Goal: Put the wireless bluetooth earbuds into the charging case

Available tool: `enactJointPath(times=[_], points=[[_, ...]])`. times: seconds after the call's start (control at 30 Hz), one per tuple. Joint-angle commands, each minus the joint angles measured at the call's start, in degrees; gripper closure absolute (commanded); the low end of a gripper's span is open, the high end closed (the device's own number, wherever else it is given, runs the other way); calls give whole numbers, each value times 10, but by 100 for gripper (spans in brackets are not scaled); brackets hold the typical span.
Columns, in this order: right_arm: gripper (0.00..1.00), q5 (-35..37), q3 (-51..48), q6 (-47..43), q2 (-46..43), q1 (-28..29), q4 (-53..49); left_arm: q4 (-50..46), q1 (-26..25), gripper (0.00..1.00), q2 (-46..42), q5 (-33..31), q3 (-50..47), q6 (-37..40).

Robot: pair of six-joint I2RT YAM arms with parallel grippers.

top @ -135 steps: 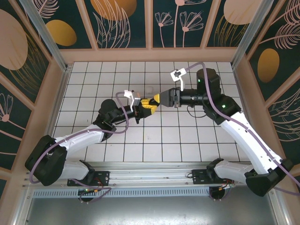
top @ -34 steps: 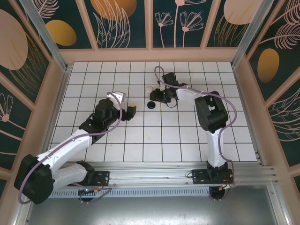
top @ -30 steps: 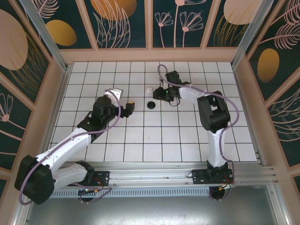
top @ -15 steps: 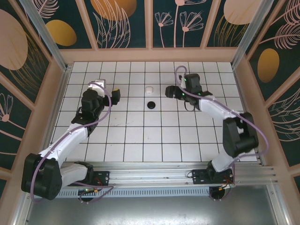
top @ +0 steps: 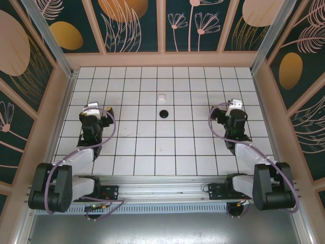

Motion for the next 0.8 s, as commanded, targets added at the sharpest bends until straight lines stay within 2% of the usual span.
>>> enactJointPath(times=[0.0, 0.23, 0.37, 0.6, 0.67, 0.77], points=[[1, 16, -15, -2, 22, -29, 112, 108, 8, 1, 19, 9, -6, 34], [1, 30, -72, -28, 71, -35, 278, 202, 13, 1, 88, 43, -25, 51], [1, -26, -75, -13, 105, -56, 309, 243, 21, 1, 118, 61, -36, 51], [1, -37, -109, -14, 219, -60, 472, 335, 47, 1, 172, 66, -60, 24], [1, -46, -92, -18, 212, -59, 424, 333, 49, 1, 181, 77, -57, 26], [1, -44, -96, -20, 214, -57, 434, 325, 49, 1, 181, 74, -53, 22]])
